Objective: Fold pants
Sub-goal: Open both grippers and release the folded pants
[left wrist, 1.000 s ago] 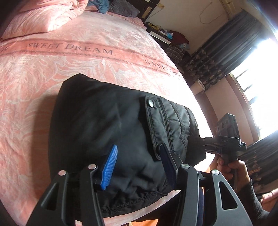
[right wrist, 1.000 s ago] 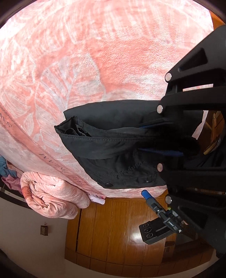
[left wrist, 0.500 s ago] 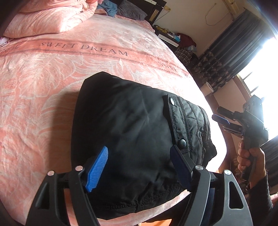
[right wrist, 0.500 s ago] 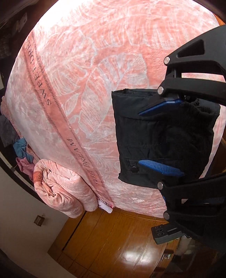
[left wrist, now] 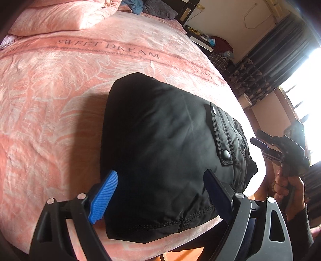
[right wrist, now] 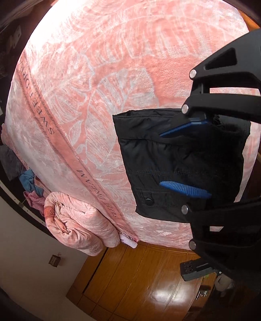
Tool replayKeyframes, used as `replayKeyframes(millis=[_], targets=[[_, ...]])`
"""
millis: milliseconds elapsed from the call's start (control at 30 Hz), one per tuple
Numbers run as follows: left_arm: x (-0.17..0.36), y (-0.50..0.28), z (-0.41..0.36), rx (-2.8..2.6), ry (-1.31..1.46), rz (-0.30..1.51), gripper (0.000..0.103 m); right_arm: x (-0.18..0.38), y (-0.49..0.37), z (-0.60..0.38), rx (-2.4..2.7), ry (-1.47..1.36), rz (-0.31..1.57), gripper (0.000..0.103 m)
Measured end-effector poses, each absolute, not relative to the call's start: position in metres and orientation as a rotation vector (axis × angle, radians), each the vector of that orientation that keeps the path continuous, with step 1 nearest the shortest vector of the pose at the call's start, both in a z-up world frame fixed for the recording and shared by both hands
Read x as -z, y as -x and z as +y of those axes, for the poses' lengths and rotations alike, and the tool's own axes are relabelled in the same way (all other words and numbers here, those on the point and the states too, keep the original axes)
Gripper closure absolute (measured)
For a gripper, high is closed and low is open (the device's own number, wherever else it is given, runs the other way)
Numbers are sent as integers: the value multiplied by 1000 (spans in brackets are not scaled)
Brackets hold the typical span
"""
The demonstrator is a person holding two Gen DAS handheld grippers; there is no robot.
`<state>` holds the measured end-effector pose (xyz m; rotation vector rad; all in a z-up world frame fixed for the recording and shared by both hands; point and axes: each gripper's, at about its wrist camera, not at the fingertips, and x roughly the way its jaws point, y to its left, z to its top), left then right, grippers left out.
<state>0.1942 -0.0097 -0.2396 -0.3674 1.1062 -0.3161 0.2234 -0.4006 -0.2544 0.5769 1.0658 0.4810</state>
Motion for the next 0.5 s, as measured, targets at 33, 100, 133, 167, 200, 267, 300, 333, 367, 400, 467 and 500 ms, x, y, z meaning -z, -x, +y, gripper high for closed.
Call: replayKeyframes(millis=[33, 100, 133, 167, 200, 267, 300, 333, 367, 400, 467, 500], targets=[[242, -194, -8, 317, 376, 1111, 15, 251, -213, -396, -504, -572, 1066, 57], [248, -194, -8, 311, 374, 1131, 14, 253, -197, -383, -540, -548, 1096, 57], [250, -193, -8, 306, 369, 1132, 14, 261, -192, -377, -538, -530, 1125, 57], [251, -193, -8, 309, 366, 1131, 13, 271, -188, -374, -516, -515, 1155, 59], [252, -193, -9, 310, 362, 1135, 12, 282, -184, -375, -499, -513, 1169, 66], [254, -194, -8, 315, 360, 1148, 12, 296, -180, -383, -459, -507, 1180, 88], [253, -194, -7, 319, 361, 1148, 12, 300, -180, -390, -441, -532, 1188, 101], [252, -193, -6, 326, 363, 1146, 12, 303, -180, -397, -435, -574, 1195, 103], [251, -193, -4, 326, 365, 1143, 12, 304, -179, -402, -434, -600, 1199, 103], [250, -193, -1, 322, 368, 1141, 12, 302, -178, -404, -422, -592, 1202, 102], [246, -191, 4, 296, 342, 1140, 12, 295, -175, -406, -428, -567, 1206, 97], [241, -190, 4, 271, 300, 1135, 12, 291, -174, -408, -434, -571, 1204, 90]])
